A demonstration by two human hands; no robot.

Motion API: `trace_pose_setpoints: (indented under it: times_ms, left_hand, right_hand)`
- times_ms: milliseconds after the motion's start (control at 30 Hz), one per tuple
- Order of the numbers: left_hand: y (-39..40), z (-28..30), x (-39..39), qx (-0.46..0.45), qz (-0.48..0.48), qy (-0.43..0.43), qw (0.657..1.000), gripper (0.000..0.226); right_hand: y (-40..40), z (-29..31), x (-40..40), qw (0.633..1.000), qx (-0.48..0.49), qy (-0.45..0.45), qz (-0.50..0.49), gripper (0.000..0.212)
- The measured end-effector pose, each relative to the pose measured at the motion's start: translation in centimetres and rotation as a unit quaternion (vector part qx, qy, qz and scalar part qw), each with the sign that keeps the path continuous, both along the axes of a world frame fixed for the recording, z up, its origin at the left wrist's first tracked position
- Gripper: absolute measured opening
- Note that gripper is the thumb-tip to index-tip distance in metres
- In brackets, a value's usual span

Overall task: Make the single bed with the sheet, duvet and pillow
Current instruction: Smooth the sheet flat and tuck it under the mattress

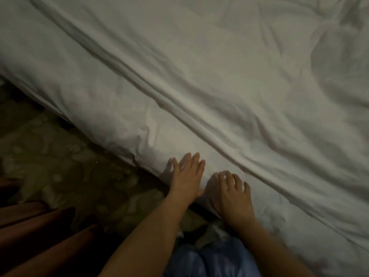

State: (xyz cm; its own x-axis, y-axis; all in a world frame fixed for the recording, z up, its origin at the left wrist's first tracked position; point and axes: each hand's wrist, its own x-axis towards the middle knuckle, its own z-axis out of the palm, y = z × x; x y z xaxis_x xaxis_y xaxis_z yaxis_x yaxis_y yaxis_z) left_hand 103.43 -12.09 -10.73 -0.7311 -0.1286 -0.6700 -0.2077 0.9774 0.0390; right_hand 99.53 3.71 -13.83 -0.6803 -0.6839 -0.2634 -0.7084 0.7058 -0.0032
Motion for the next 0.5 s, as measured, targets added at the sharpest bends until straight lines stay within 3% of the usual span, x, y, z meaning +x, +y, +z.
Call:
trace_pose_setpoints:
  times_ms: [67,133,300,367,500]
  left_hand:
    - [0.8,-0.9,0.4,0.005,-0.001,-0.011,1.0,0.089]
    - [1.7,-1.9,0.8,0.002,0.006,-0.012,1.0,0.092]
    - [4.0,-3.9,1.2,-0.015,-0.029,0.012,0.999,0.088]
    - [4.8,-4.0,1.2,-0.026,-0.05,0.011,0.998,0.087]
    - [7.0,-3.8,1.4,-0.032,-0.031,0.016,0.999,0.081]
  right_hand:
    - [1.2,-0.7,1.6,0.998,0.037,-0.033,-0.041,0.1]
    - [2.1,-1.8,2.3,0.995,0.067,-0.053,-0.055,0.097]
    - [1.4,-4.3,-0.2,0.998,0.056,0.027,-0.01,0.046]
    - [0.8,-4.3,-0.2,0.999,0.039,0.005,0.023,0.041]
    - [0.8,-4.1,0.1,0.996,0.029,-0.081,-0.013,0.036]
